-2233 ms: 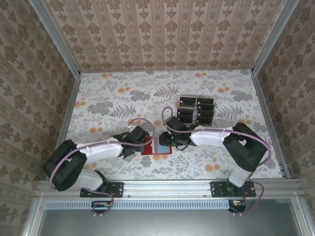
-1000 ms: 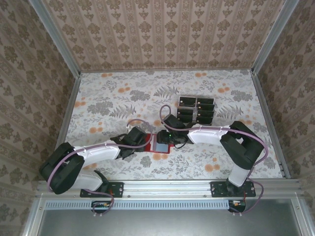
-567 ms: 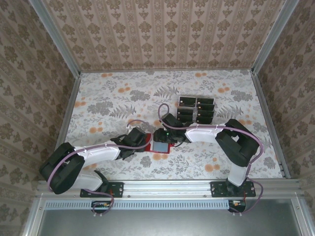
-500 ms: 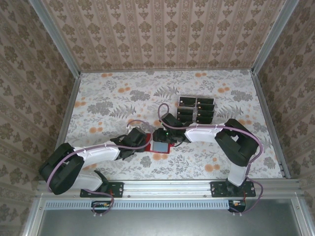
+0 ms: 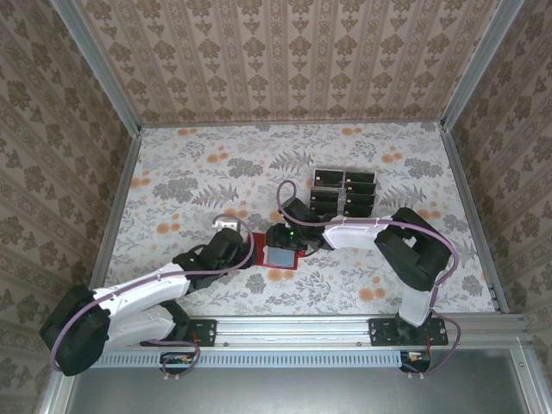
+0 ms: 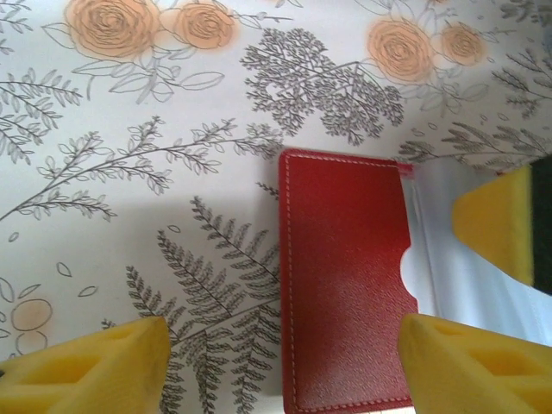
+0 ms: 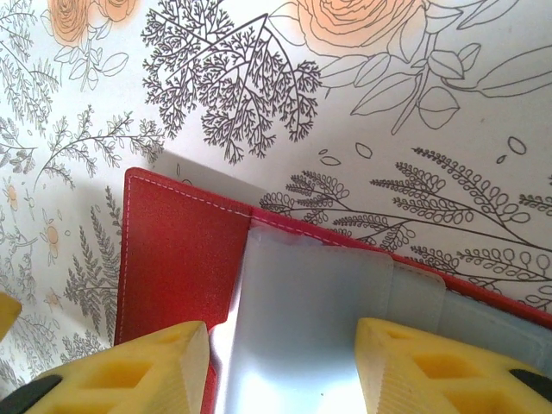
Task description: Put the credit cards into the card holder
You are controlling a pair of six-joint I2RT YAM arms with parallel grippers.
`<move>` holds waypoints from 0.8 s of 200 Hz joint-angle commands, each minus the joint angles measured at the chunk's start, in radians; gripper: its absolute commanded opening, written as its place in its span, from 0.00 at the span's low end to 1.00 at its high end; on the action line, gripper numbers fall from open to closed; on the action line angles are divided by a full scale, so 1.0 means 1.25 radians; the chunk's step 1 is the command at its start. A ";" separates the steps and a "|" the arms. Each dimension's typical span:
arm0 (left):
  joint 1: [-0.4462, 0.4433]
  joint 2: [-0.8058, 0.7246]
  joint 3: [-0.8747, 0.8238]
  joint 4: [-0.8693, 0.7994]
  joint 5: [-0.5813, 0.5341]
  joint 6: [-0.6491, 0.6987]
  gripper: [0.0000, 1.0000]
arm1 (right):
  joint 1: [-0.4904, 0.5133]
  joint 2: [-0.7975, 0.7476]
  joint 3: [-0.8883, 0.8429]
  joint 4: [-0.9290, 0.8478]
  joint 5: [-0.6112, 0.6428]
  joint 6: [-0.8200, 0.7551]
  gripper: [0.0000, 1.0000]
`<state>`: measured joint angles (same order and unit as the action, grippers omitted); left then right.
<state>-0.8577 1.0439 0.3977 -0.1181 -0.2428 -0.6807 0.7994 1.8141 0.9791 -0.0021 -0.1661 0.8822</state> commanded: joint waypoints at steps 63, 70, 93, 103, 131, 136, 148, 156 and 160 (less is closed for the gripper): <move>-0.071 0.047 -0.003 0.099 0.013 0.049 0.76 | 0.003 0.034 0.022 0.000 -0.028 0.027 0.52; -0.074 0.055 0.000 0.103 0.012 0.051 0.76 | 0.004 0.035 0.024 -0.001 -0.029 0.028 0.52; -0.081 0.080 0.008 0.116 0.010 0.055 0.76 | 0.003 0.038 0.031 0.000 -0.032 0.029 0.52; -0.083 0.093 0.012 0.120 0.010 0.056 0.76 | 0.003 0.039 0.033 0.002 -0.034 0.030 0.52; -0.087 0.126 0.020 0.146 0.004 0.055 0.76 | 0.004 0.042 0.037 0.004 -0.038 0.031 0.52; -0.088 0.132 0.022 0.149 0.001 0.056 0.76 | 0.003 0.042 0.037 0.005 -0.038 0.033 0.52; -0.089 0.148 0.026 0.158 -0.001 0.057 0.77 | 0.003 0.043 0.037 0.006 -0.039 0.034 0.52; -0.090 0.158 0.030 0.165 -0.001 0.059 0.77 | 0.003 0.042 0.036 0.008 -0.039 0.035 0.52; -0.091 0.163 0.031 0.168 -0.002 0.060 0.77 | 0.003 0.042 0.036 0.009 -0.040 0.035 0.52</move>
<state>-0.9619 1.2179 0.4000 0.0467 -0.2321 -0.6308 0.7994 1.8412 1.0077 0.0055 -0.1932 0.9024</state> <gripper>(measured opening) 0.766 0.519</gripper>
